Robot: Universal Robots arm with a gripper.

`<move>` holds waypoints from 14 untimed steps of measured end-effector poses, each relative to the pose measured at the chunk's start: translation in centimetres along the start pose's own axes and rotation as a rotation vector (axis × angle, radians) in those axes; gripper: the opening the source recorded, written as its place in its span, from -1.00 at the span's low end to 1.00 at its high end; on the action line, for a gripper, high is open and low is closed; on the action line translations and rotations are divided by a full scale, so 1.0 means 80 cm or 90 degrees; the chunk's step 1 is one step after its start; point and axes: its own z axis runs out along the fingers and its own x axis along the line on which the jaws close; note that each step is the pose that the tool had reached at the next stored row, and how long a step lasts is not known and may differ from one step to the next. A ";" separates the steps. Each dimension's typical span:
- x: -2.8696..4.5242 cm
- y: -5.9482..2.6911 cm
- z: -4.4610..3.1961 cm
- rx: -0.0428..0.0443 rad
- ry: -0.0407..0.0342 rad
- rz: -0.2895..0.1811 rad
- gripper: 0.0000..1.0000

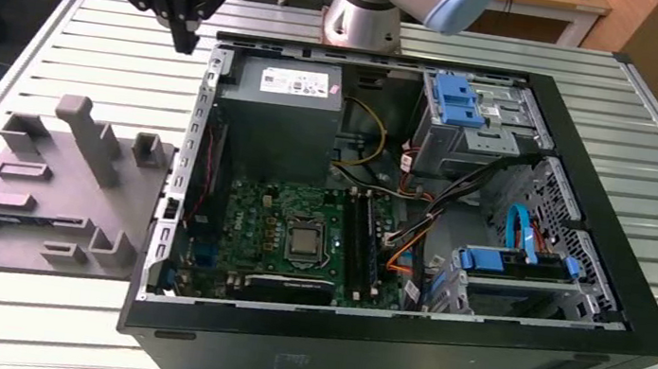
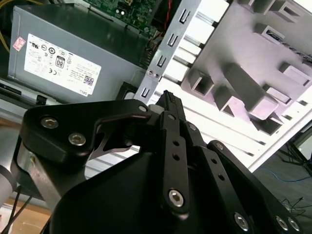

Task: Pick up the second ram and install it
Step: 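Reach for the second ram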

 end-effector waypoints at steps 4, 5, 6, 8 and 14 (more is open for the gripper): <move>0.0115 -0.001 -0.0002 0.0000 -0.0004 0.000 -0.79; 0.0143 -0.001 -0.0003 -0.0001 -0.0005 0.000 -0.79; 0.0171 -0.001 -0.0003 -0.0001 -0.0005 0.000 -0.79; 0.0228 -0.002 -0.0005 -0.0001 -0.0007 0.000 -0.79; 0.0384 -0.003 -0.0009 -0.0001 -0.0010 0.000 -0.79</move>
